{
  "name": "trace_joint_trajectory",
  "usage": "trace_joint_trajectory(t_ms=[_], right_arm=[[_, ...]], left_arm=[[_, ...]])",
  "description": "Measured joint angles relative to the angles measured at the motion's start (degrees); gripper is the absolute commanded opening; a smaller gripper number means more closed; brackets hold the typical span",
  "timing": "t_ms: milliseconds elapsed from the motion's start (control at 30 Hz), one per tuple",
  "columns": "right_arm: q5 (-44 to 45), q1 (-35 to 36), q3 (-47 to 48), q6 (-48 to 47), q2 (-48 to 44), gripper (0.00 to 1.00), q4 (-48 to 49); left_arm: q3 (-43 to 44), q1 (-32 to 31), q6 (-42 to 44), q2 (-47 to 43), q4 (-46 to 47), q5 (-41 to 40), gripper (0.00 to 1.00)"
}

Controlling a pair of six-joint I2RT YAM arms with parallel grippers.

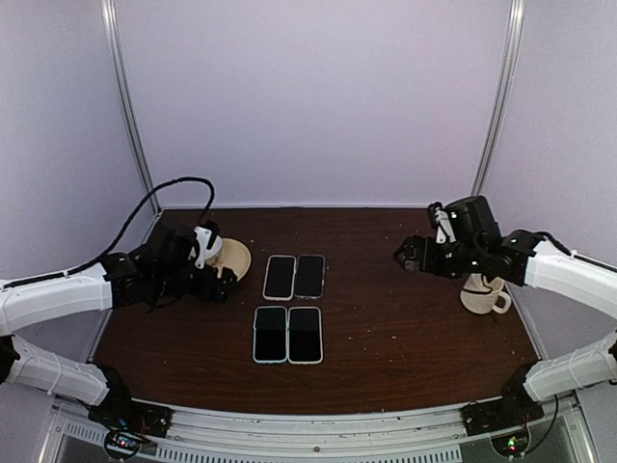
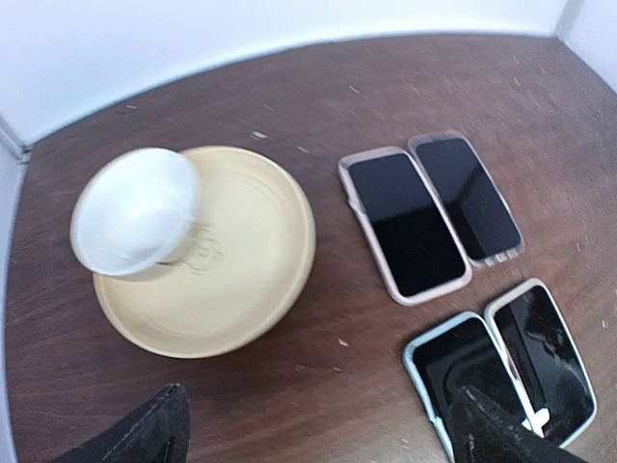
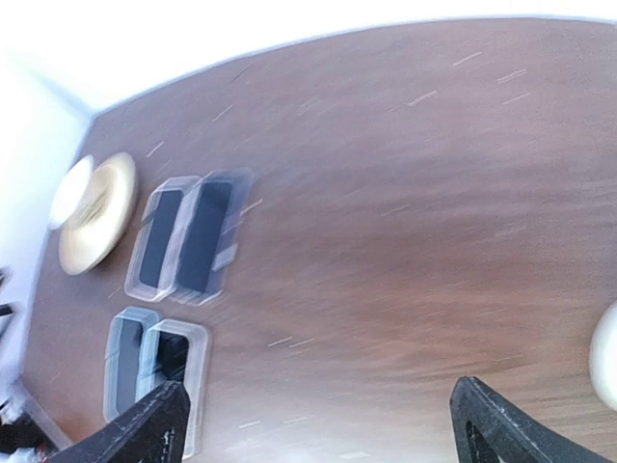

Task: Put the phone into the phone case
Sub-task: Reset both arms

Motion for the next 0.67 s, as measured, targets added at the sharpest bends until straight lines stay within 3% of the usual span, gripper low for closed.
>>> trace_joint_trajectory(t_ms=[167,367,667], right_arm=[[2.03,-10.91,-4.48,-9.07,-11.74,1.00,-2.75],[7.87,-12.66,-10.86,-15.76,-20.20,0.99,0.96],[14.64,-12.72,-19.21,-16.68,-22.91,0.99,8.04]], left_arm=[[-0.74,9.25,0.79,-6.58,-0.22,0.11,0.97],[-5.81,21.79,-1.14,-10.36,-1.95,-2.75,0.98],[-11.26,22.71,-1.29,-15.04,-1.86,-6.91,0.97]])
